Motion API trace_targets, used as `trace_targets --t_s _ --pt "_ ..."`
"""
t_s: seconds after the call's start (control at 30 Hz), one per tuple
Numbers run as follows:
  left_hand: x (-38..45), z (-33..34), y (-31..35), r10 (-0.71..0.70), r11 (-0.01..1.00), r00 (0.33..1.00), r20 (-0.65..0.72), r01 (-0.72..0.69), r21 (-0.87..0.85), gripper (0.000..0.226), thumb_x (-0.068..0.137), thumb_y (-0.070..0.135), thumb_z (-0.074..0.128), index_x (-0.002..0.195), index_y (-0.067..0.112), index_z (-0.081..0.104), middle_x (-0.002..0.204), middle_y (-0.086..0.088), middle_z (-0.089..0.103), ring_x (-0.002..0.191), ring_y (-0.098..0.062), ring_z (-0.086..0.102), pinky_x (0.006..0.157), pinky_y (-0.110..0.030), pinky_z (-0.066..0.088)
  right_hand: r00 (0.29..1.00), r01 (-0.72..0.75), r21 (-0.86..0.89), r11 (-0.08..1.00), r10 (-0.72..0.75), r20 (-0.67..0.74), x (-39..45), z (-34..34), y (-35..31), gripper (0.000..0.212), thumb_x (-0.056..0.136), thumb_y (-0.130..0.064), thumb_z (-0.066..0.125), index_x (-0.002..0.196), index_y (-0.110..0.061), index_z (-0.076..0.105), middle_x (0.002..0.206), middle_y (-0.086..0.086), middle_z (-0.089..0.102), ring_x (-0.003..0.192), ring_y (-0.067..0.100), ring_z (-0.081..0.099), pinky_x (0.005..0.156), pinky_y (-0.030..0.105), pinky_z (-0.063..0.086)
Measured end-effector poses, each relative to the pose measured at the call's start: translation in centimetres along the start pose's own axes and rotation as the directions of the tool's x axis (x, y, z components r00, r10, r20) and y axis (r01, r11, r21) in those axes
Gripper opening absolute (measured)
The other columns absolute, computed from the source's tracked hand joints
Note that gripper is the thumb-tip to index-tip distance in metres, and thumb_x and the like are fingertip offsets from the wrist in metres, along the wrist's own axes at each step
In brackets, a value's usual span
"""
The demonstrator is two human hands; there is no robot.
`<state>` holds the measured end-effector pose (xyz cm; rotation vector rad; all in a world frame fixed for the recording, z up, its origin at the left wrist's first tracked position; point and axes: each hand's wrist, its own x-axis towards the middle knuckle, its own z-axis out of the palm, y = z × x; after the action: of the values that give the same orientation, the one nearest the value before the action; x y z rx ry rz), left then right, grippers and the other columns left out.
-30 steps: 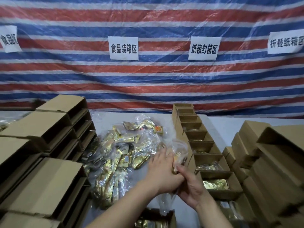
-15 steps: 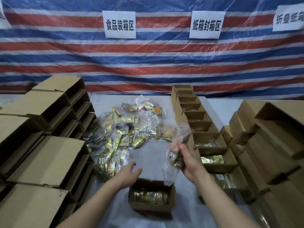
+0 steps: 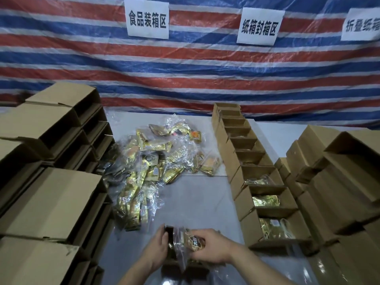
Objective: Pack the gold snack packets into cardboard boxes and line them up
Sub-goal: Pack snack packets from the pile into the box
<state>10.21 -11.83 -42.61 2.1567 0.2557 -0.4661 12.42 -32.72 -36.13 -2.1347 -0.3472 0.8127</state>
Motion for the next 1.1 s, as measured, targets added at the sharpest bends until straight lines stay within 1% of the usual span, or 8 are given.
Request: trace_targets --t_s 0.2,0.37,0.53,0.7,0.8,0.93,1.03,1.1 --pt "1.0 0.5 -1.1 -0.014 0.999 1.000 0.008 0.015 -0.048 0.048 0.106 0.028 0.028 0.152 0.014 0.024 0.154 -0.007 0.036 0.140 -0.020 0.036 0.110 -0.021 0.025 0.996 -0.037 -0.263 0.964 0.058 0.072 2.7 0.6 0.3 0.055 0.071 -0.049 0.066 0.126 -0.044 0.057 0.120 -0.017 0.066 0.108 0.000 0.062 0.100 0.023 0.047" --pt "1.3 0.1 -1.5 -0.013 0.989 1.000 0.013 0.015 -0.149 0.038 0.106 0.021 0.027 0.142 0.011 0.039 0.135 -0.009 0.052 0.132 -0.025 0.046 0.106 -0.021 0.033 0.995 -0.006 -0.482 0.876 0.054 0.085 5.0 0.8 -0.5 0.062 0.080 -0.042 0.064 0.140 -0.036 0.047 0.135 -0.006 0.060 0.121 0.015 0.056 0.103 0.019 0.039" --pt "0.8 0.7 -1.6 0.018 0.995 1.000 0.020 -0.016 -0.098 0.047 0.106 0.026 0.027 0.151 0.012 0.028 0.152 -0.007 0.039 0.140 -0.018 0.035 0.111 -0.014 0.020 0.953 0.001 -0.625 0.781 0.188 0.236 5.9 1.8 0.9 0.061 0.088 -0.043 0.065 0.144 -0.031 0.044 0.144 0.005 0.054 0.128 0.028 0.051 0.108 0.033 0.039" --pt "-0.1 2.2 -1.9 0.034 0.998 0.999 -0.001 -0.034 -0.047 0.049 0.106 0.028 0.027 0.152 0.014 0.023 0.154 -0.005 0.037 0.140 -0.015 0.036 0.098 -0.006 0.019 0.953 -0.098 -0.757 0.646 0.279 0.115 6.1 5.5 2.6 0.056 0.092 -0.044 0.057 0.140 -0.019 0.045 0.140 0.012 0.054 0.127 0.032 0.052 0.107 0.040 0.041" --pt "-0.3 2.2 -1.9 0.016 1.000 0.999 -0.042 -0.017 -0.025 0.046 0.105 0.028 0.027 0.150 0.016 0.027 0.148 -0.008 0.046 0.134 -0.021 0.045 0.100 -0.016 0.030 0.957 -0.168 -0.690 0.705 0.283 0.056 5.9 5.7 2.7 0.058 0.087 -0.045 0.063 0.139 -0.026 0.045 0.143 0.006 0.053 0.129 0.029 0.052 0.107 0.036 0.042" --pt "-0.3 2.1 -1.8 0.030 0.999 0.999 -0.042 -0.031 -0.030 0.046 0.106 0.027 0.027 0.151 0.017 0.026 0.152 -0.003 0.040 0.138 -0.017 0.040 0.101 -0.011 0.024 0.958 -0.209 -0.302 0.930 0.257 0.127 4.7 4.3 2.2 0.064 0.078 -0.037 0.079 0.135 -0.022 0.053 0.133 -0.006 0.062 0.121 0.012 0.058 0.105 0.019 0.041" --pt "-0.3 2.2 -1.7 0.026 0.999 0.999 -0.033 -0.027 -0.028 0.047 0.106 0.028 0.027 0.151 0.017 0.025 0.153 -0.003 0.039 0.138 -0.018 0.040 0.101 -0.013 0.026 0.974 -0.172 -0.286 0.943 0.206 0.094 3.4 3.3 2.4 0.045 0.081 -0.029 0.073 0.123 -0.018 0.063 0.120 -0.006 0.067 0.107 0.005 0.060 0.091 0.010 0.043" --pt "-0.2 2.2 -1.5 0.019 1.000 0.999 -0.039 -0.020 -0.019 0.047 0.106 0.029 0.026 0.151 0.017 0.025 0.152 -0.003 0.040 0.137 -0.019 0.041 0.100 -0.015 0.029 0.978 -0.195 -0.360 0.913 0.207 -0.004 2.9 3.0 2.6 0.020 0.086 -0.030 0.060 0.102 -0.020 0.068 0.104 -0.003 0.069 0.096 0.013 0.062 0.082 0.021 0.045"
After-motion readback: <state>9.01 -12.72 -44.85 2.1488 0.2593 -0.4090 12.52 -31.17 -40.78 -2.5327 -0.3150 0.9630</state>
